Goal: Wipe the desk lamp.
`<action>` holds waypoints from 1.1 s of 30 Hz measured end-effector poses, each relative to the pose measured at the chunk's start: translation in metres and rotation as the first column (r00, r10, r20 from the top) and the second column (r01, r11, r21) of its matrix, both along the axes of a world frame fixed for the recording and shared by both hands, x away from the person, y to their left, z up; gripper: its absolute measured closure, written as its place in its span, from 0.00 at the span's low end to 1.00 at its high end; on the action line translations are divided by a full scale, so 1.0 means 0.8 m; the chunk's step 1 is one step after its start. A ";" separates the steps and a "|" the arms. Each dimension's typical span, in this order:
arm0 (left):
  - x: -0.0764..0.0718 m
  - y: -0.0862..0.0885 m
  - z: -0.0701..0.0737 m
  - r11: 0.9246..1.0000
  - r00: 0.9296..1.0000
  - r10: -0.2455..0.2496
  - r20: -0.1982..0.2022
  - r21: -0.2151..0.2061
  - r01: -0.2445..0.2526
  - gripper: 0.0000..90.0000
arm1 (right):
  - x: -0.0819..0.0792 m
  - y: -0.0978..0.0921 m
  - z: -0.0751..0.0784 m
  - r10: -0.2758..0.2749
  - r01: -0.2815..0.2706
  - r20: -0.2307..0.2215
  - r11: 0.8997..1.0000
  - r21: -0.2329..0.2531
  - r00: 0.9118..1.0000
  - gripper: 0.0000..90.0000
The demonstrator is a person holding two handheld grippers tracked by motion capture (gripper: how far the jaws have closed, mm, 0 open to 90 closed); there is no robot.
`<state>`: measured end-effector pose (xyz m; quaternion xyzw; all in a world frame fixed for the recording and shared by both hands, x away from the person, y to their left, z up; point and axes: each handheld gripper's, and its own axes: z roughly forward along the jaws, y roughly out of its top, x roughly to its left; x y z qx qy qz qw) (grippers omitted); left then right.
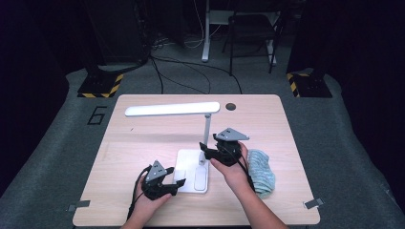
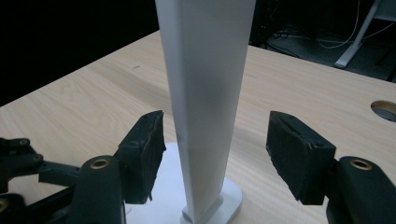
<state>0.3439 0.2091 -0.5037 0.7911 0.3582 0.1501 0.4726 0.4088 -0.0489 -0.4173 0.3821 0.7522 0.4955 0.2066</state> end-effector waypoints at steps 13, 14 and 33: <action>0.005 0.023 0.002 0.999 0.999 0.045 -0.015 0.004 -0.045 0.36 | 0.011 0.028 -0.001 0.001 0.000 0.013 1.000 -0.018 1.000 0.61; 0.006 0.024 0.002 0.999 0.999 0.054 -0.002 0.004 -0.054 0.36 | 0.011 0.028 0.000 0.001 -0.001 0.010 1.000 -0.020 1.000 0.65; 0.011 0.022 0.000 0.998 0.998 0.055 -0.022 0.009 -0.055 0.36 | -0.003 0.001 0.000 -0.013 0.014 0.035 0.999 -0.033 0.999 0.57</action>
